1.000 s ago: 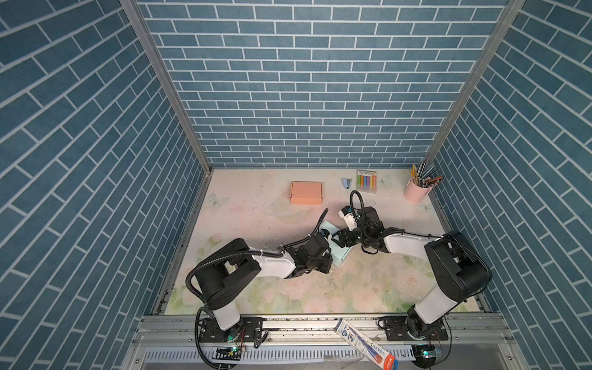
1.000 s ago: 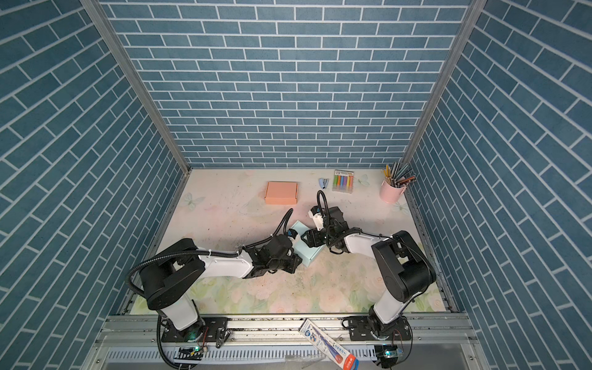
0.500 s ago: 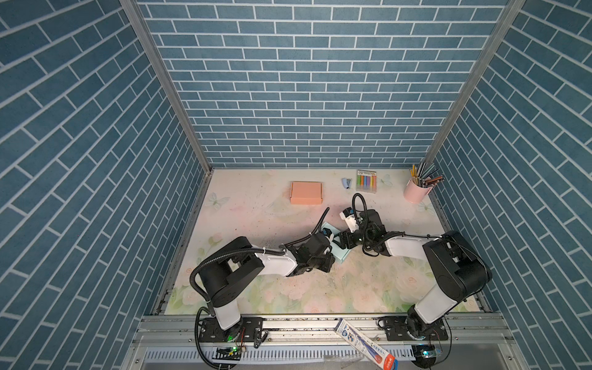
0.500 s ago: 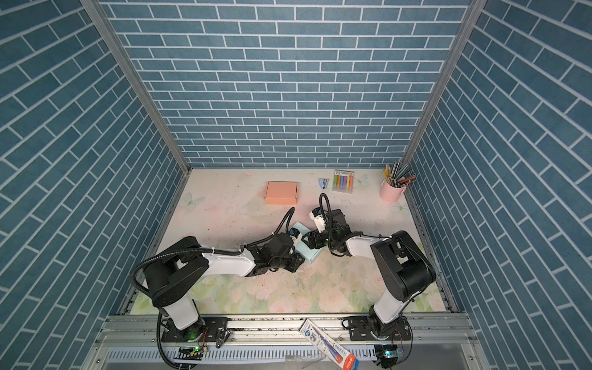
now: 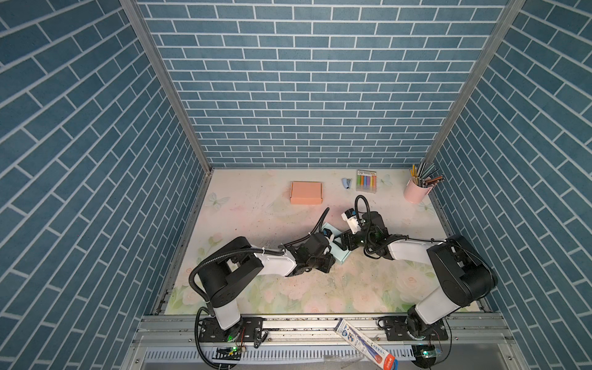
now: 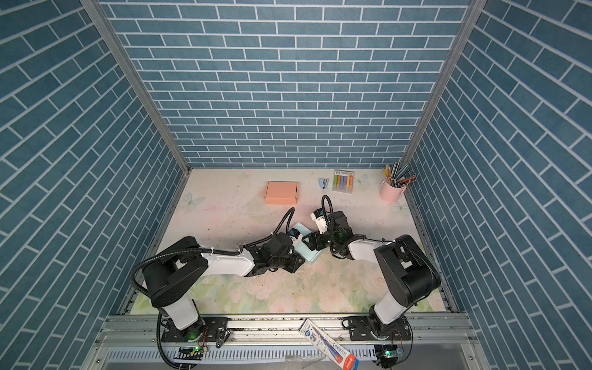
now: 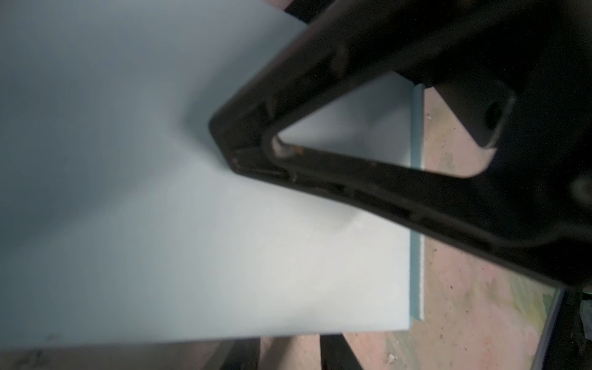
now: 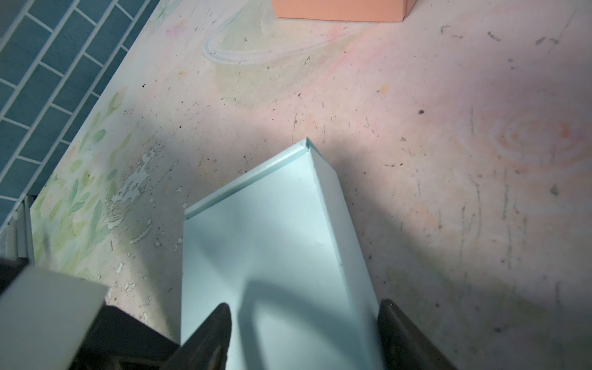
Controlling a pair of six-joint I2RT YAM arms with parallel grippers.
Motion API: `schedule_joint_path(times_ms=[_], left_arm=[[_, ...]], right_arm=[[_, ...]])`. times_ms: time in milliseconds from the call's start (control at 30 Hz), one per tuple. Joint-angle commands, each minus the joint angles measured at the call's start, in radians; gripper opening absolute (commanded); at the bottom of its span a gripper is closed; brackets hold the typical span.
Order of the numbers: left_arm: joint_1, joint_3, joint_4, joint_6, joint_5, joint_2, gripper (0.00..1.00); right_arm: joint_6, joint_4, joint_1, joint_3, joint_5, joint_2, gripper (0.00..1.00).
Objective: Fold the paper box
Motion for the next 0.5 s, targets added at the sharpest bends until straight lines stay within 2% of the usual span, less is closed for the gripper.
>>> schedule_joint_path(times_ms=[0, 167, 333, 400, 467], left_arm=[[0.027, -0.055, 0.056, -0.032, -0.086, -0.031, 0.31], [0.026, -0.142, 0.043, -0.039, -0.09, -0.112, 0.24], [0.031, -0.184, 0.034, -0.047, -0.072, -0.168, 0.21], [0.053, -0.206, 0.02, -0.046, -0.062, -0.203, 0.2], [0.088, -0.232, 0.007, -0.042, -0.059, -0.247, 0.16]], right_arm=[[0.097, -0.15, 0.029, -0.024, -0.158, -0.03, 0.73], [0.093, -0.152, 0.004, 0.023, -0.133, -0.025, 0.75], [0.079, -0.169, -0.015, 0.092, -0.129, 0.036, 0.75], [0.065, -0.19, -0.016, 0.118, -0.113, 0.035, 0.75], [0.055, -0.205, -0.017, 0.14, -0.102, 0.03, 0.76]])
